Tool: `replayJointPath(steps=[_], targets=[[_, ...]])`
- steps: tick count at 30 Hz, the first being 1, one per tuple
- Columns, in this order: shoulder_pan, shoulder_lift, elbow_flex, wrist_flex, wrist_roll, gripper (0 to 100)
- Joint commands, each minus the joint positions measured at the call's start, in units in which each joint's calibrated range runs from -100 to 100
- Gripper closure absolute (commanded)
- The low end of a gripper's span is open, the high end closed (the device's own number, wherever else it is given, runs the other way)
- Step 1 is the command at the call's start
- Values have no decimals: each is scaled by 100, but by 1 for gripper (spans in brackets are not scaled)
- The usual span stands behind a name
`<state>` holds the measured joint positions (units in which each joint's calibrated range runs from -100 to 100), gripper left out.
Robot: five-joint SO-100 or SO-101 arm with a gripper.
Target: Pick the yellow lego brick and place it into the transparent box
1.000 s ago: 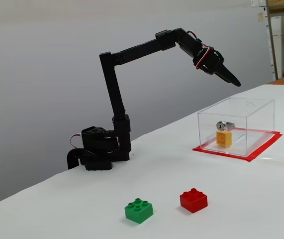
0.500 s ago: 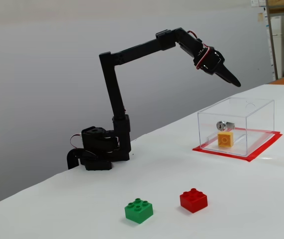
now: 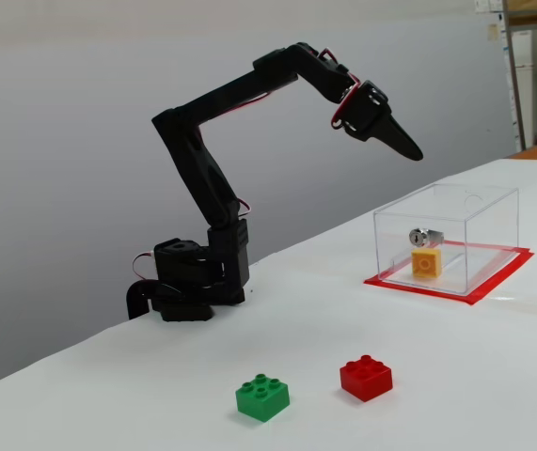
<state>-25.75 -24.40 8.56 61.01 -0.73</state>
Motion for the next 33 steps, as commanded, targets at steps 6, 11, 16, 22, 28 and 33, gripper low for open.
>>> replayJointPath(steps=[6,11,16,22,28,33], targets=[[1573,-1731,1793,-26,21,98],[1817,-2859,3185,26,-21,98],[2246,-3861,4623,-61,16,98],[2468,-4938,5907,-566,73,98],[2586,-5804,6893,-662,308,98],[2578,-6500,7598,-931,272,98]])
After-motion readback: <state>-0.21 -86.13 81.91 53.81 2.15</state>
